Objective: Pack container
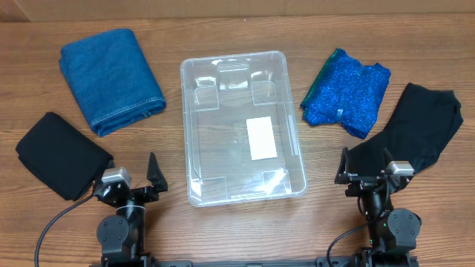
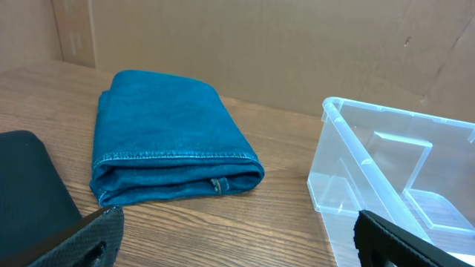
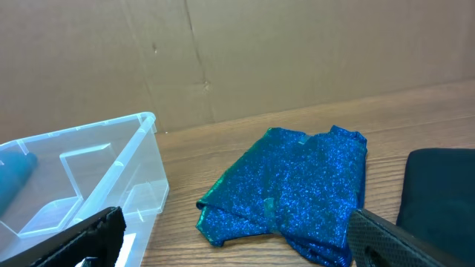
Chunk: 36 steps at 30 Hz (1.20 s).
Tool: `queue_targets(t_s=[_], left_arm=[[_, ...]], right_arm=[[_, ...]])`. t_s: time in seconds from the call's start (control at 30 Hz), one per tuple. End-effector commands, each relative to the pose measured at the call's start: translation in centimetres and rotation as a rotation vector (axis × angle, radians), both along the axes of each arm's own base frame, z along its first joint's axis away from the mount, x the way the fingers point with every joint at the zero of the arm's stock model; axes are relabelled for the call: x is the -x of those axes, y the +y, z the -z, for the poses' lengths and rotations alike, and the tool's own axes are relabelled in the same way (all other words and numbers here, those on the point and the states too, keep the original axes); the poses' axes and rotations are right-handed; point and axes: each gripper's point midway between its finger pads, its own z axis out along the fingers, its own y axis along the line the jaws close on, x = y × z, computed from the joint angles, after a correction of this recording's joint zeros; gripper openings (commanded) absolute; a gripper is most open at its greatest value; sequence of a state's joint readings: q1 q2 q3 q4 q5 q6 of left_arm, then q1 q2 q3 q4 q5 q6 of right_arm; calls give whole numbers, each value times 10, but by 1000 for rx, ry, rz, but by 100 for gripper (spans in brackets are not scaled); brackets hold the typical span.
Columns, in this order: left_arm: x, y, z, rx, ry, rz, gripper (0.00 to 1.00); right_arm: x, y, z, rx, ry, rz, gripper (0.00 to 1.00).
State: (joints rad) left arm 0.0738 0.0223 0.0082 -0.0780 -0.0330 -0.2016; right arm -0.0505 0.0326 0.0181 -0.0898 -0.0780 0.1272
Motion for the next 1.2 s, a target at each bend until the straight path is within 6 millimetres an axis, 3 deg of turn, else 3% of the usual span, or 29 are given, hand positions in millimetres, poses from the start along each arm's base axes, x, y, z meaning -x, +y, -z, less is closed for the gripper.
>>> queue_targets(t_s=[0.0,0.93,1.03,1.17], left_arm=[[0,0,0,-18,-2,5,100],[0,0,-1,-17,-6,5,100],[4,-15,-23,37,-20,86,100],[22,-13,-92,39,21,63,100]], right_arm=[[-1,3,5,-4,16,-8,100],[-1,10,5,-56,21,-47,100],[2,14,-13,-65,35,-70,100],[-9,-1,-62,-64,176,18,100]])
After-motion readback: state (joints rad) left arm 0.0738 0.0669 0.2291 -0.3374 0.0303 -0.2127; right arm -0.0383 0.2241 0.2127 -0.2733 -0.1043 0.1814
